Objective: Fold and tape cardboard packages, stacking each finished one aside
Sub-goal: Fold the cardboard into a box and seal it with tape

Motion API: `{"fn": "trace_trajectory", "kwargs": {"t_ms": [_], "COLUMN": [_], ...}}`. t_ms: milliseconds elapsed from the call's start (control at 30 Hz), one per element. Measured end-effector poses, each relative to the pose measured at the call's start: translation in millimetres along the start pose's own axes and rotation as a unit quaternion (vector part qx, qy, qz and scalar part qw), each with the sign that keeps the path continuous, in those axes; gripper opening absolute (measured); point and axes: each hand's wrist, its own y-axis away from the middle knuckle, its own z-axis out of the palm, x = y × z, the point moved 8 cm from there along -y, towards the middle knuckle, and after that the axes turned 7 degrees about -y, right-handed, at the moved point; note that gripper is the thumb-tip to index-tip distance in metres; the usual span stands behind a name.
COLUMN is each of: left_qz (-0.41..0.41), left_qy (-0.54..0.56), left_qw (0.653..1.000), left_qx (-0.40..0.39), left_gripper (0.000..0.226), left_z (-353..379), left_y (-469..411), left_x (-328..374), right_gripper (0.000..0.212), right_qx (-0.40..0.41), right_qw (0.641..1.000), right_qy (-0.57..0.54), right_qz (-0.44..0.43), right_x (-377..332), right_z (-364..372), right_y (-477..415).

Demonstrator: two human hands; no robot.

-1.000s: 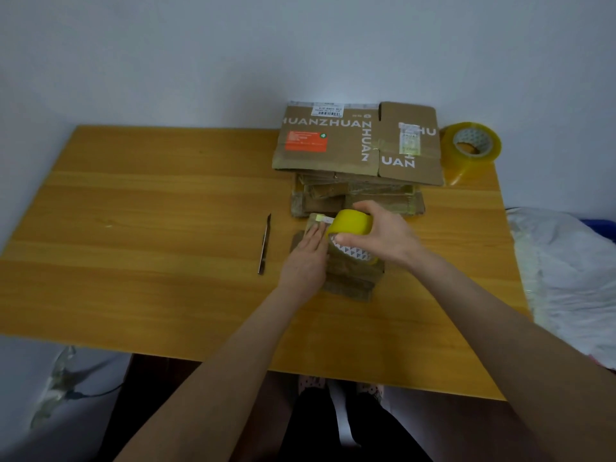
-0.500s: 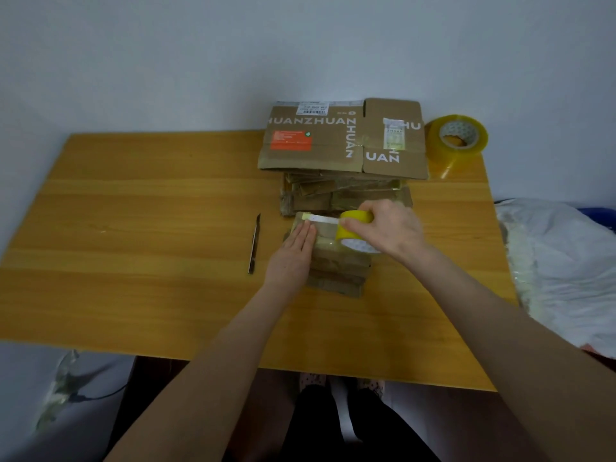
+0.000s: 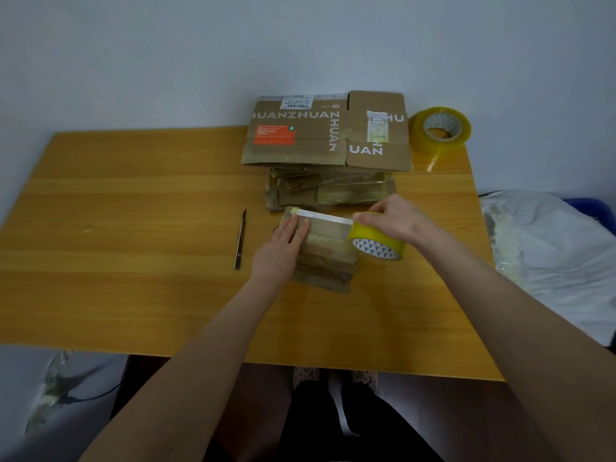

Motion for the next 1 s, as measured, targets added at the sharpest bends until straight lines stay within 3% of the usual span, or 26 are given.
{"fn": "trace_trajectory", "kwargs": {"t_ms": [133,367,500,667,833,1000], "left_qz": [-0.006,-0.024,-0.023,-0.027,-0.045,-0.007], "left_qy": [-0.007,-0.029,-0.020,-0.023,-0.016,-0.030], "left_qw": [1.000,0.999,1.000,0.999,0.999,1.000], "left_qx": [-0.003,0.011,0.008,0.010,0.012,0.003], "left_gripper": [0.090,0.092,0.094,0.095,0.080,0.084], "left_z": [0.5,1.0,5.5,6.7,7.8,16.5], "left_y": [-0.4,-2.6,-2.9,-4.3,-16.6,-17.4], "left_x": [2.3,1.4,3.0,0.5,9.4,38.4], "right_gripper": [0.057,0.059,0.047,0.044,0.041,0.040], "right_qx": [-0.026,-0.019,-0.010,0.004,0.020,0.036], "right_qw": [0.999,0.999,0.996,0.997,0.998,0.997], "right_qy": [-0.041,0.032,0.083,0.074,0.065,0.070], "right_qz": [0.011,0.031,0.041,0.033,0.013,0.026], "right_x": [1.1,21.4,41.9,42.1,28.5,30.5], "right_z": [2.0,0.6,11.4,21.6,36.1,36.9], "right_y": [-6.8,-13.3,-15.2,-21.6,-29.2,-35.4]}}
